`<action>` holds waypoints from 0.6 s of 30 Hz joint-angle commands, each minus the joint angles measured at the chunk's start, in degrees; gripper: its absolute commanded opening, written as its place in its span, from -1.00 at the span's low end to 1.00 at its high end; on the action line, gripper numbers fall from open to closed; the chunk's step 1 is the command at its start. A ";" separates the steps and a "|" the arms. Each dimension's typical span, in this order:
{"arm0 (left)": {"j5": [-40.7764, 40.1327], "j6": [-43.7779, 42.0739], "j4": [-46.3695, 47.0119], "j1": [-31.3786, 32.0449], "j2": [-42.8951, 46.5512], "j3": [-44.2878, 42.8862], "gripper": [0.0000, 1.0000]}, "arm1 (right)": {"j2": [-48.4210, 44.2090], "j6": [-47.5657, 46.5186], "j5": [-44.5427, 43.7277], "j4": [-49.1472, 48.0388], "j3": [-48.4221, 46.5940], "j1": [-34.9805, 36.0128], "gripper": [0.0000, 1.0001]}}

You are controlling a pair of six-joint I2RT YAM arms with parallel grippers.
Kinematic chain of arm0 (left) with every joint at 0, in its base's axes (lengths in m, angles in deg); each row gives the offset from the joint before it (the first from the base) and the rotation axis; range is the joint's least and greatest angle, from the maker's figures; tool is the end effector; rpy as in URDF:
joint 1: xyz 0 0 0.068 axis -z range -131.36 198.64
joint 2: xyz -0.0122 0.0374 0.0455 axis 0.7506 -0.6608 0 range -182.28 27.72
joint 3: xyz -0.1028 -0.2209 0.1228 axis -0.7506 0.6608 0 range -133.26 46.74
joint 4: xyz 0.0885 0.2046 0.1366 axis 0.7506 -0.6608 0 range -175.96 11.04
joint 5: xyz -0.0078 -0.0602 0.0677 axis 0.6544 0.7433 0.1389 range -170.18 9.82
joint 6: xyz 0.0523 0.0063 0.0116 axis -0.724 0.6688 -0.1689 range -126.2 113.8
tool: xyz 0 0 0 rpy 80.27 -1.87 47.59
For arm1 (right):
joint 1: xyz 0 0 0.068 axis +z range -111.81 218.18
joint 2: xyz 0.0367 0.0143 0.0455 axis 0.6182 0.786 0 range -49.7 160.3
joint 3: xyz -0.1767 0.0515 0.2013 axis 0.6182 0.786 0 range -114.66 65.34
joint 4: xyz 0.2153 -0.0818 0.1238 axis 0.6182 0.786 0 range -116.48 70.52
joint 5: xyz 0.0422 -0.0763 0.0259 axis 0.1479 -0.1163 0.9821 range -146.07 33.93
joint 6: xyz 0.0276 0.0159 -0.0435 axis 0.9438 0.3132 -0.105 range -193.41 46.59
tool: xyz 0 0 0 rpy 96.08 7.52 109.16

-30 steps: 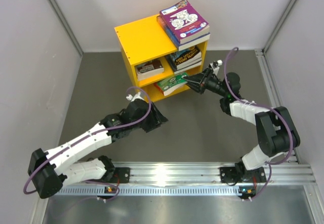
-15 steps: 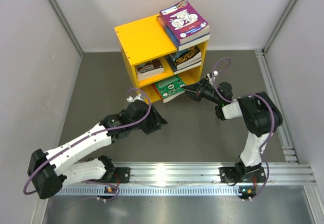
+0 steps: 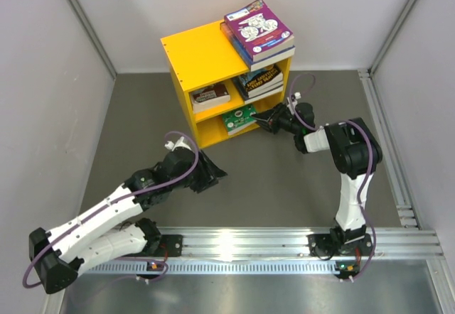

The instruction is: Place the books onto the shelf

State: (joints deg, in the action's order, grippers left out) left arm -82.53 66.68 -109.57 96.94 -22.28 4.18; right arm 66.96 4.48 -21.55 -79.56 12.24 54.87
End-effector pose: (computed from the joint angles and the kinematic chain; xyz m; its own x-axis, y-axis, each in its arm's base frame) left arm 0.1256 -0.1389 0.2759 -0.8131 -0.5228 -0.2559 -0.1787 0.6426 -0.7451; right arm 0.3801 0.1351 0.1379 -0.7898 0.6043 -0.1055 0.0088 0.1831 0.9831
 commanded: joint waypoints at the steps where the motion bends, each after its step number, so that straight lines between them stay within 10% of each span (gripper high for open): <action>1: -2.75 2.53 -3.05 -0.30 1.74 0.64 0.04 | 0.05 -6.42 -4.90 8.15 -5.86 -0.08 -1.00; 8: -5.21 3.05 -4.28 -0.30 3.76 0.99 0.04 | 4.28 -8.63 -4.46 16.77 -12.90 0.27 -0.99; 15: -6.09 2.97 -4.02 -0.39 4.29 1.52 0.04 | 0.68 -12.14 -6.40 22.92 -10.63 0.36 0.52; 18: -5.56 2.88 -3.41 -0.31 4.12 1.87 0.04 | -1.78 -14.07 -7.36 25.12 -8.78 0.10 0.69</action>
State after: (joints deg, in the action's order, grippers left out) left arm -86.40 67.40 -112.23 96.78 -18.63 5.40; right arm 69.10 -5.69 -26.51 -57.66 2.08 55.18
